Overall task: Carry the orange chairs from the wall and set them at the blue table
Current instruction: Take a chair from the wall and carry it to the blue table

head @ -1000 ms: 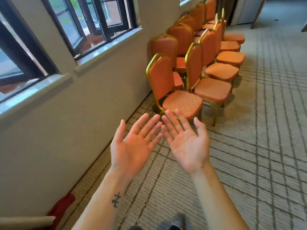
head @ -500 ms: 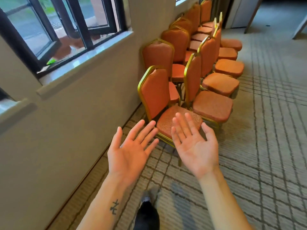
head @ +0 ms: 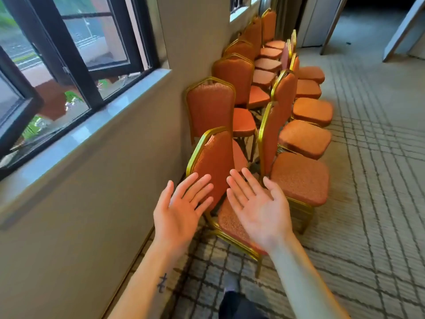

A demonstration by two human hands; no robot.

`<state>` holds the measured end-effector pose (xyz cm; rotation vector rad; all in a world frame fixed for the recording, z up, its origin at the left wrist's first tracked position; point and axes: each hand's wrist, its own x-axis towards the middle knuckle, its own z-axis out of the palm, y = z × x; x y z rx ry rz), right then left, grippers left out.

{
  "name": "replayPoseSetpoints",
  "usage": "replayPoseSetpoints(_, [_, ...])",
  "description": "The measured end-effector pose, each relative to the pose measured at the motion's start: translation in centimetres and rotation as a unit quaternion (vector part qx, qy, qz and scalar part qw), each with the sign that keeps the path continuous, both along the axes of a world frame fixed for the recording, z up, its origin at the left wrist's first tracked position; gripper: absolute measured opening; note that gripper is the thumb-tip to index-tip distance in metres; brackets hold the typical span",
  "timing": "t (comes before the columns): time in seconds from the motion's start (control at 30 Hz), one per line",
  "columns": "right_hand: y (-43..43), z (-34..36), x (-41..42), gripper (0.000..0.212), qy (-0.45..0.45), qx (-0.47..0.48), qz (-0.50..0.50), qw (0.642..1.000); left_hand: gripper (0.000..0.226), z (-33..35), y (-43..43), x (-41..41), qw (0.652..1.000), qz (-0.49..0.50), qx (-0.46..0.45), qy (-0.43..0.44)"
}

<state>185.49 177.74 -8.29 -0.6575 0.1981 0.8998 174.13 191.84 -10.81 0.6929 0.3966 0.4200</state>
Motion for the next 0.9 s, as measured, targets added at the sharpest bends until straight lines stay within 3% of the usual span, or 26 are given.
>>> replayPoseSetpoints(0.33, [13.5,-5.3,16.2,0.049,0.028,0.008,0.021,0.999,0.061,-2.9,12.8,16.8,0.999,0.003,0.007,0.054])
replayPoseSetpoints(0.53, [20.0,-6.8,21.6,0.046,0.015,-0.029,0.024,0.999,0.056,-4.9,19.8,22.5,0.995,0.031,-0.017,0.088])
replayPoseSetpoints(0.77, [27.6,-11.9,25.5,0.045,0.047,-0.098,-0.026,0.994,0.055,-10.3,28.9,29.5,0.984,-0.058,0.009,0.170])
replayPoseSetpoints(0.9, [32.2,-14.5,26.9,0.043,0.080,-0.149,-0.107,0.980,0.054,-13.4,33.6,33.5,0.966,-0.141,0.021,0.214])
